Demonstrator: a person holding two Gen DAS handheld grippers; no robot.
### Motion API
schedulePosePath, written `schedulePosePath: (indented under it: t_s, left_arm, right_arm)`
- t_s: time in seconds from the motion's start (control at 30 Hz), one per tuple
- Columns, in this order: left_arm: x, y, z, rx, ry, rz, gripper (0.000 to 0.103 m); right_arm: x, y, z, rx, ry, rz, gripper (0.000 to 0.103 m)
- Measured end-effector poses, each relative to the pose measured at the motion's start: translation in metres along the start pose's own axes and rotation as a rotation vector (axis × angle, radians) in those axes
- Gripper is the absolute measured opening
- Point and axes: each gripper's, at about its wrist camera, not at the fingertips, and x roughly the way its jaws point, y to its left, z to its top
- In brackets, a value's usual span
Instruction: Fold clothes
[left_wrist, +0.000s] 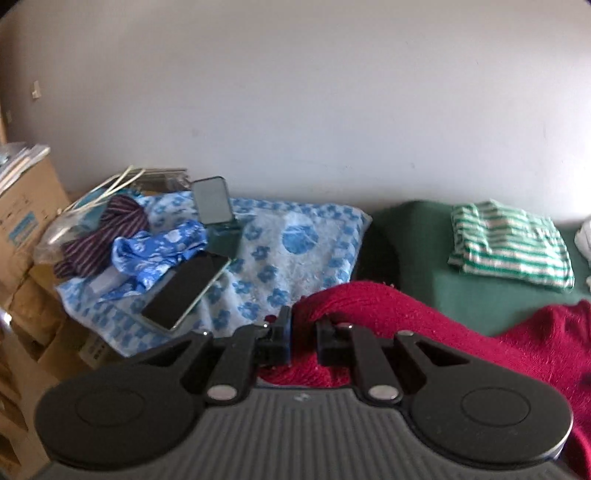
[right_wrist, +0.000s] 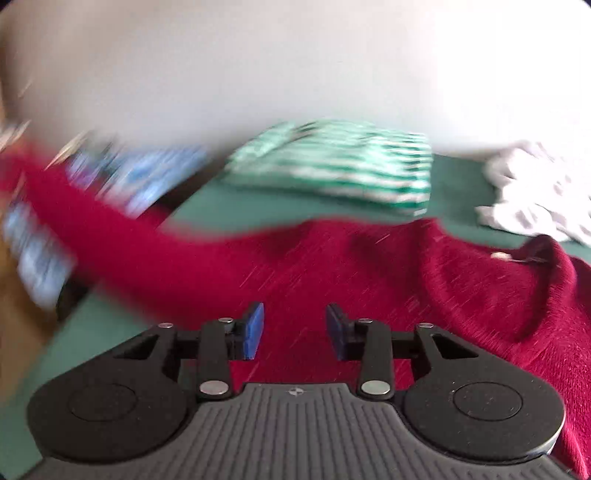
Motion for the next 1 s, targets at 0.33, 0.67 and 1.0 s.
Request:
schedulePosePath:
  t_s: [0.33, 0.67, 1.0]
  left_arm:
    - [0.017, -0.004, 0.024, 0.023, -0.024, -0.056, 0.013]
    - [0.048, 0.003, 0.021, -0.026, 0.033, -0.081, 0.013]
    - [0.057, -0.025, 0.069, 0.081, -0.028, -0.065, 0.013]
  right_arm:
    - [0.076, -0.001, 0.043, 0.012, 0.041, -0.027, 0.023]
    - [-0.105, 0.018, -0.092, -0.133, 0.206, 0.041, 0.03]
    - [-0.182, 0.039, -0.121, 0.006, 0.124, 0.135, 0.036]
